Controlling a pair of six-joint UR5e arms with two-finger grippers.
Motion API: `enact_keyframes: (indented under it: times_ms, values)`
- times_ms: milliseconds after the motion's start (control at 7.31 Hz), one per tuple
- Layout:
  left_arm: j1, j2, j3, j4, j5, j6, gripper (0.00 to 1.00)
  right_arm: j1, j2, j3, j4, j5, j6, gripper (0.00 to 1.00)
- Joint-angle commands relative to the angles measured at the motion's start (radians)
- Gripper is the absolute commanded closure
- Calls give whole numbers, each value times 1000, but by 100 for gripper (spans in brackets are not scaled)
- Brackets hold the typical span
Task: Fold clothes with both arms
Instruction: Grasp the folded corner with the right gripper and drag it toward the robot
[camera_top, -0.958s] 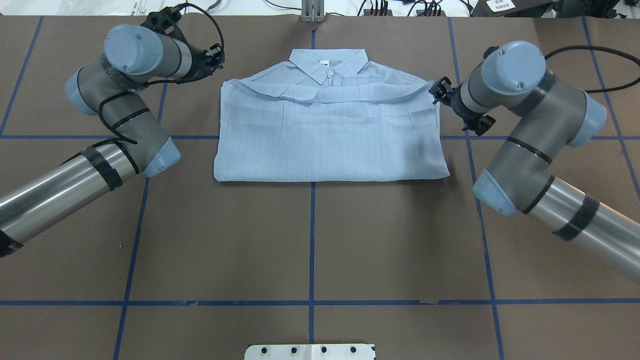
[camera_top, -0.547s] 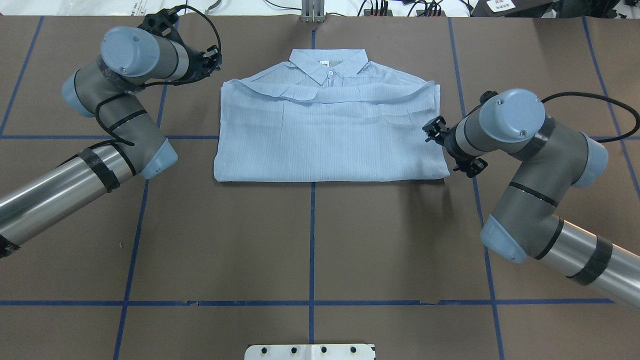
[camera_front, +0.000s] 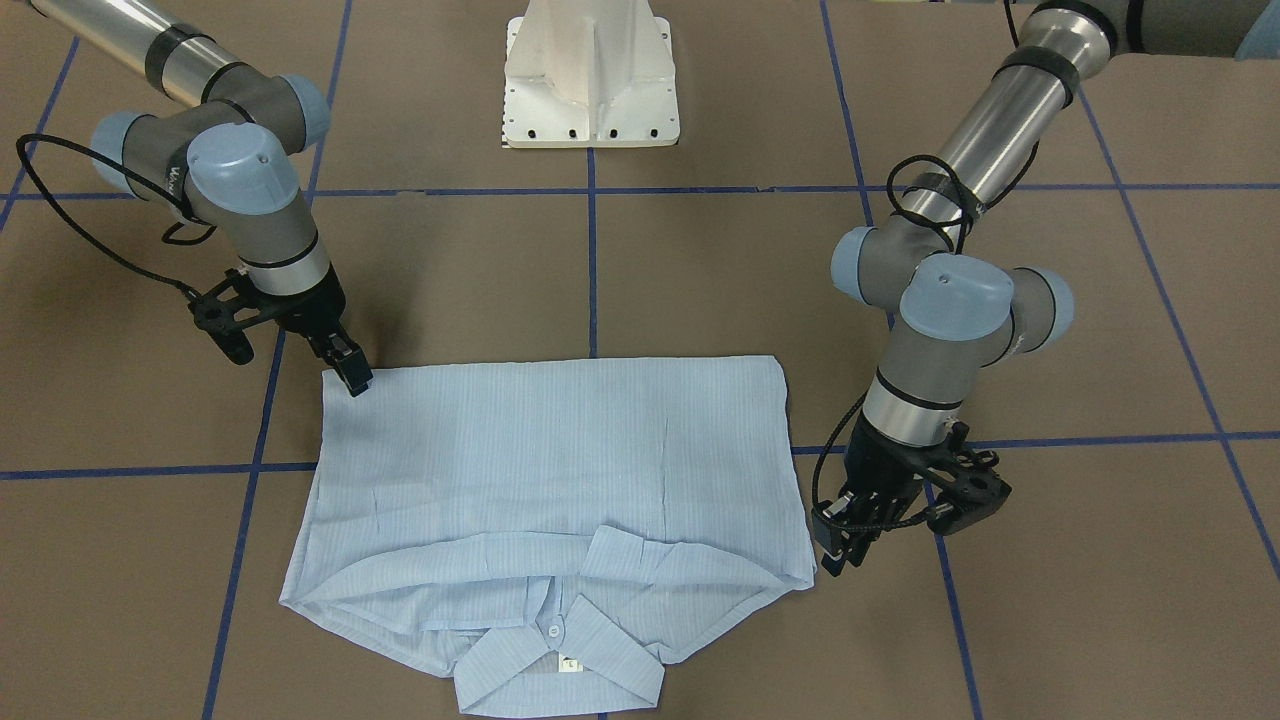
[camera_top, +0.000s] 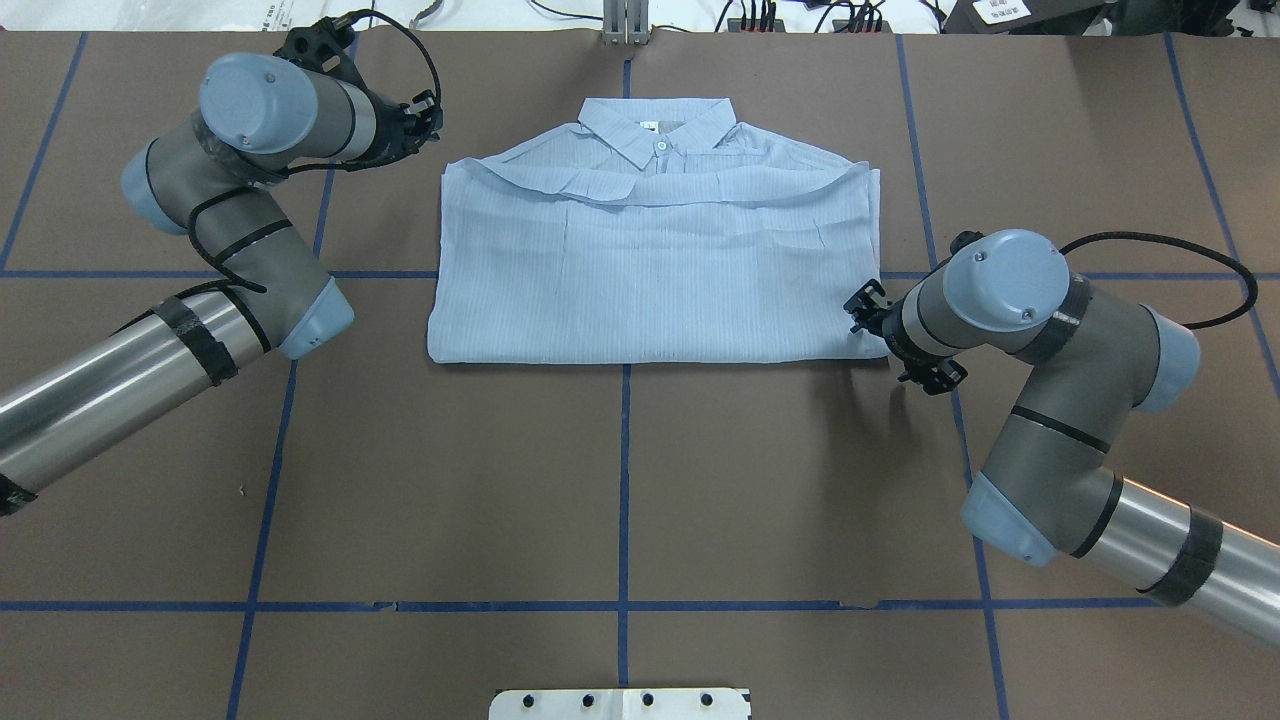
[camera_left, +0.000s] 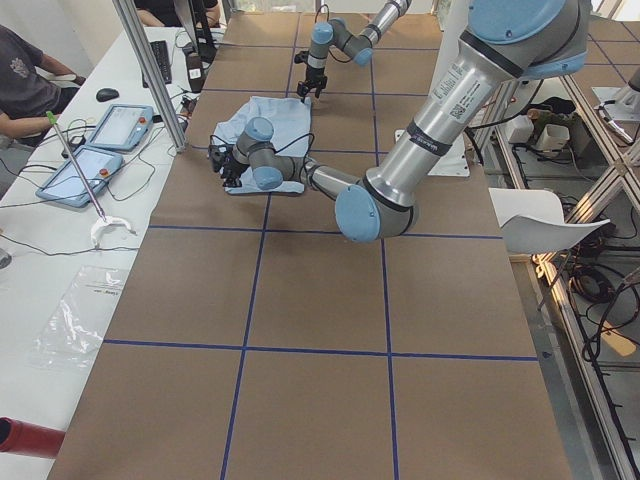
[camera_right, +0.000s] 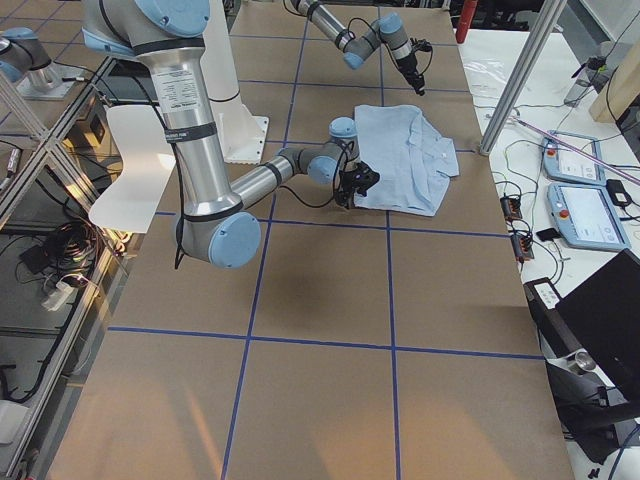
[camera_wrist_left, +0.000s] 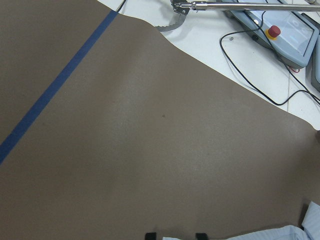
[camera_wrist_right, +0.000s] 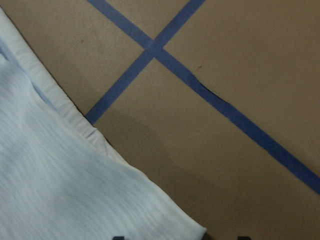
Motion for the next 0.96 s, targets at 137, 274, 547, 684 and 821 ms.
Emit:
enact_keyframes:
  times_ms: [137,274,547,684,821]
  values:
    - [0,43,-44,3,0,3,62,9,8,2,-1,8,11,100]
    - [0,43,-44,3,0,3,62,14,9,14,-1,10,11,100]
    - [0,47,-46,3,0,3,63,23,-10,78,-8,48,14,100]
    - [0,49,-56,5,0,3,63,20,-73,164,-20,52,38,100]
    - [-1,52,-75,5,0,3,63,-6,-183,283,-19,125,55,100]
